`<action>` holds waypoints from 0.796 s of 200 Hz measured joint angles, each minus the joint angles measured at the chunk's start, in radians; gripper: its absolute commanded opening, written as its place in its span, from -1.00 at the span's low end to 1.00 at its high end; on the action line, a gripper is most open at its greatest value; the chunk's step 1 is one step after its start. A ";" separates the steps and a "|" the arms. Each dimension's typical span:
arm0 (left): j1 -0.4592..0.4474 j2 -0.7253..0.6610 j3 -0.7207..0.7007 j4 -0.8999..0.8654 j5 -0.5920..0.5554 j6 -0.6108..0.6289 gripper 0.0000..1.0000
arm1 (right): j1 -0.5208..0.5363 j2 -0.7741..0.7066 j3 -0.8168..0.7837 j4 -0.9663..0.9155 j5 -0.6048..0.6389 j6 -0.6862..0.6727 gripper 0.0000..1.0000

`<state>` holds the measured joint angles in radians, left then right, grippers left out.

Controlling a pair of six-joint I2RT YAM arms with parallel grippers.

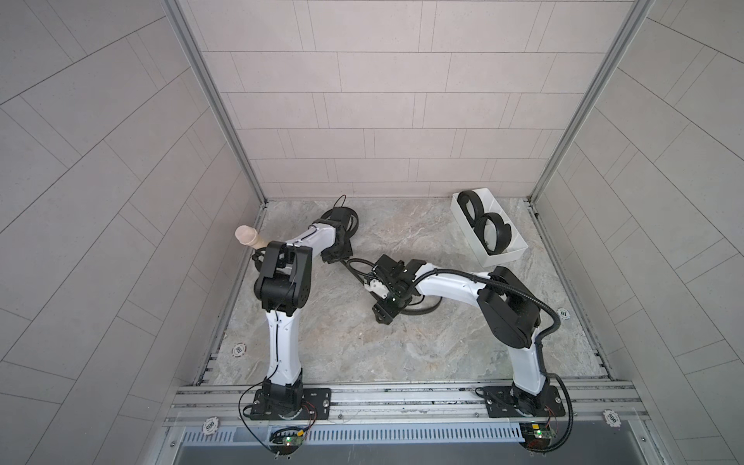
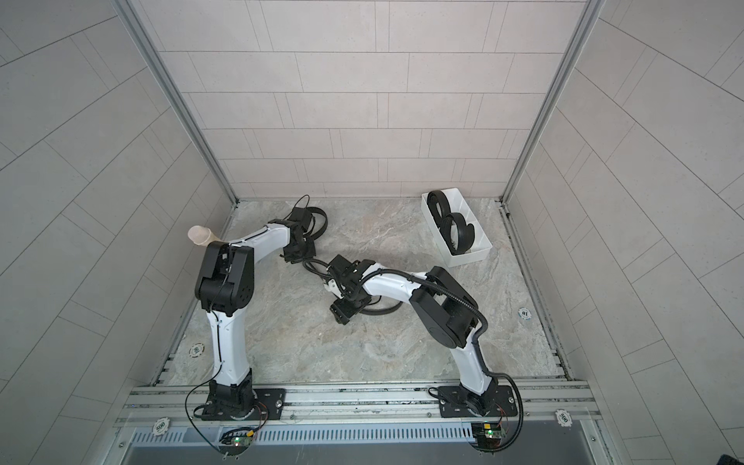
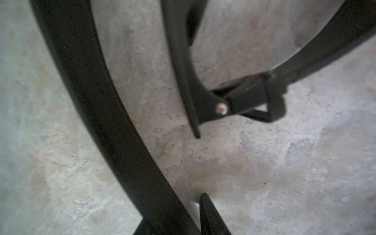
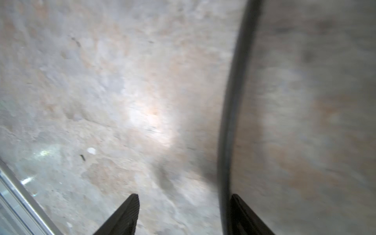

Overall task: Place the belts into the storage roll
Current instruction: Roll the belt at the center of the board.

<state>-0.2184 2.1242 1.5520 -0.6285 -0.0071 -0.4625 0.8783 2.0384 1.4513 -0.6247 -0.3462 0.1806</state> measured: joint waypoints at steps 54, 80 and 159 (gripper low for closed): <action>-0.055 -0.146 -0.219 0.031 0.015 -0.016 -0.72 | 0.050 0.031 0.033 -0.010 0.052 0.059 -0.64; -0.056 -0.277 -0.394 0.039 0.014 -0.037 -0.68 | 0.034 0.006 -0.002 -0.037 0.085 0.063 -0.69; -0.060 -0.389 -0.515 0.048 0.051 -0.044 -0.13 | 0.029 -0.025 -0.031 -0.113 0.126 0.037 -0.14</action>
<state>-0.2783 1.7355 1.0374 -0.5808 0.0444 -0.5068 0.9070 2.0132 1.4200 -0.7376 -0.2199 0.2180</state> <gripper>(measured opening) 0.382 0.325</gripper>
